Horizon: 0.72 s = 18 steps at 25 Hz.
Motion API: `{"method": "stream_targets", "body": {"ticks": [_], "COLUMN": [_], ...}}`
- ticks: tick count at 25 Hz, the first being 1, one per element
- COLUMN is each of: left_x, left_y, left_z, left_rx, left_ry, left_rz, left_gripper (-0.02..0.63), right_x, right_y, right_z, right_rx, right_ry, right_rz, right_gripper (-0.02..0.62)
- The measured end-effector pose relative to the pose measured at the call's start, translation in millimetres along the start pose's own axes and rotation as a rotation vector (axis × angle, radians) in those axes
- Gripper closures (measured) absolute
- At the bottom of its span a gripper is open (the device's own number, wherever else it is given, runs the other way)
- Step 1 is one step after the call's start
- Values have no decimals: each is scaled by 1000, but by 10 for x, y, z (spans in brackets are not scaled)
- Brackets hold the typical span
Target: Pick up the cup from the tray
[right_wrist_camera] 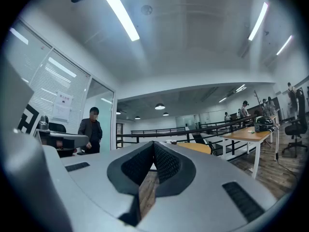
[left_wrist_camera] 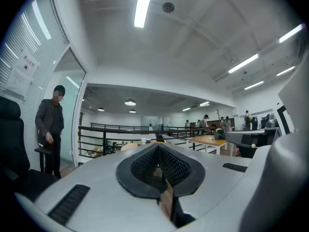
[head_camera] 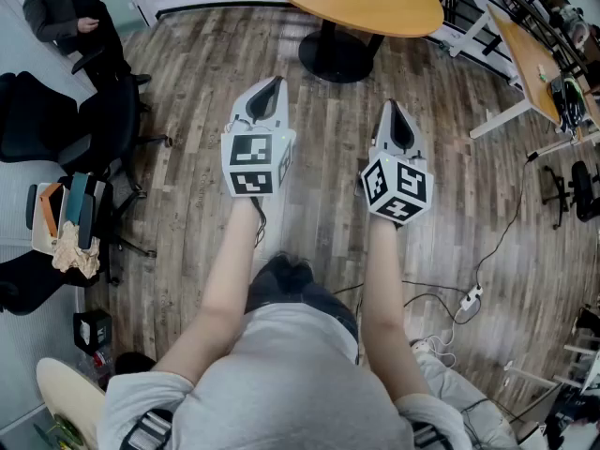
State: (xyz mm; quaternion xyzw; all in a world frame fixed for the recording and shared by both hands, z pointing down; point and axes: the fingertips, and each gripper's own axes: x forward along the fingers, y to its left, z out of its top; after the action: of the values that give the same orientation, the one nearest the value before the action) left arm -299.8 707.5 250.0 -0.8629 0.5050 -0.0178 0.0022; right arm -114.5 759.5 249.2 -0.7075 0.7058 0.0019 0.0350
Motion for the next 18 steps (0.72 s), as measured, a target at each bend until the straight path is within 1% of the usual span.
{"method": "stream_targets", "body": {"ticks": [10,18], "left_x": [57,110], "left_y": [-105,-160], "left_z": [-43,-9], "left_rx": [1,18], "left_ry": [2,0], "left_rz": [-19,-22], "left_gripper": [598,598], "right_x": [-14,-7], "right_y": [-68,-132], "right_z": [-49,-54], "right_rx": [-11,-4], "right_ry": [6,0], "right_rz": [-8,-14], "right_gripper": [588,588]}}
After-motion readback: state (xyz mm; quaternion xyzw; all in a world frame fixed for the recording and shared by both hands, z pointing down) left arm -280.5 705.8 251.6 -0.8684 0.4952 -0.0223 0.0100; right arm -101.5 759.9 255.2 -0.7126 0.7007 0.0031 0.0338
